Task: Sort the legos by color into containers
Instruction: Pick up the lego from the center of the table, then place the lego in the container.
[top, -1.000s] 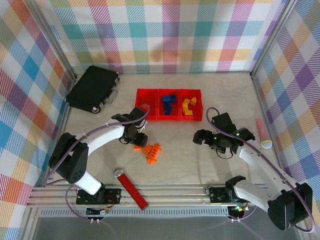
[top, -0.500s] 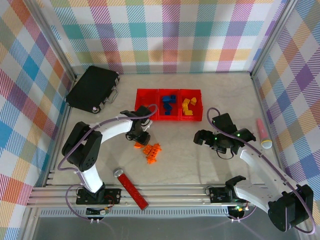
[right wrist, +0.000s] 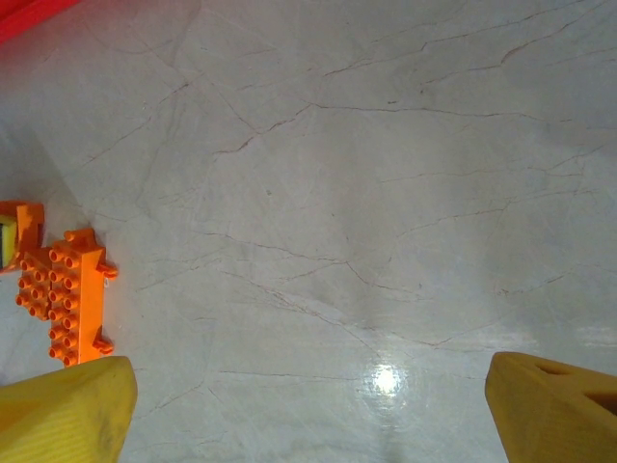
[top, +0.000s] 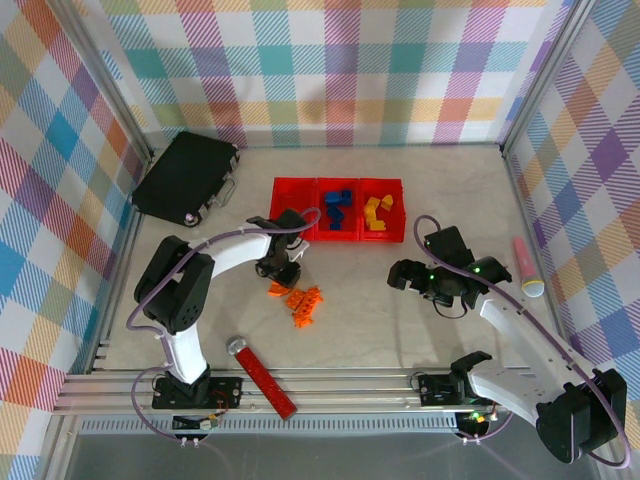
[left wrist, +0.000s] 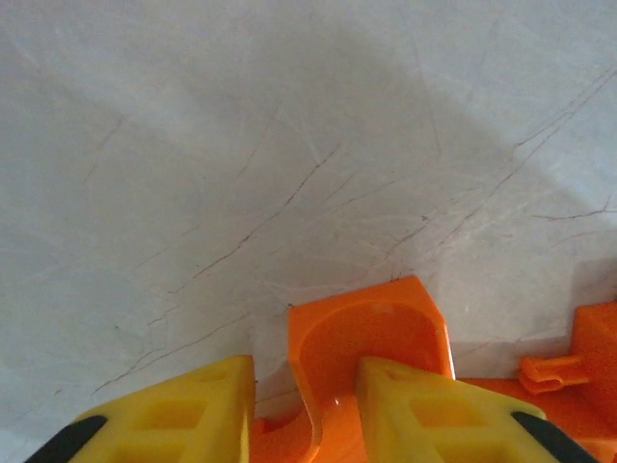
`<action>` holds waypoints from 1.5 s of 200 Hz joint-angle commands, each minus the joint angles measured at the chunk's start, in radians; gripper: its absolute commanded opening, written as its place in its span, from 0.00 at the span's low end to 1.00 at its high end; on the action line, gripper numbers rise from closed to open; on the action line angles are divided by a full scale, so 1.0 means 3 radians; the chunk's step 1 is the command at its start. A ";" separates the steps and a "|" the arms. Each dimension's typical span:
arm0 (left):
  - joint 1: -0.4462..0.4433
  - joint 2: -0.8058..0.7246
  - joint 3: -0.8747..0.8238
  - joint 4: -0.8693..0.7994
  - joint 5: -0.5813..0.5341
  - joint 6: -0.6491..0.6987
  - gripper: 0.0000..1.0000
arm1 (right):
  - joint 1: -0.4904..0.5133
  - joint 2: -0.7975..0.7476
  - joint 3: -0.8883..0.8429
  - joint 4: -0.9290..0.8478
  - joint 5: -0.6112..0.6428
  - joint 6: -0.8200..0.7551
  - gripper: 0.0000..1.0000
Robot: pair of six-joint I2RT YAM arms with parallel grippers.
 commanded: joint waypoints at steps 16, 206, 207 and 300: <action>0.0042 0.0102 0.0039 -0.0144 0.0068 0.0003 0.22 | -0.0021 -0.0027 -0.0005 -0.0081 0.0056 -0.0060 0.94; 0.0421 -0.0903 0.0596 0.0032 -0.0186 -0.0557 0.00 | -0.0022 0.0017 -0.0031 -0.0034 0.0114 -0.0070 0.94; 0.0426 -0.0893 0.0612 0.0034 -0.0195 -0.0560 0.00 | -0.0021 0.0018 -0.0032 -0.0037 0.0112 -0.0073 0.94; 0.0544 -0.0003 0.1497 0.0479 -0.0233 -0.1977 0.00 | -0.0019 -0.0026 -0.0093 -0.0070 0.0239 -0.0181 0.95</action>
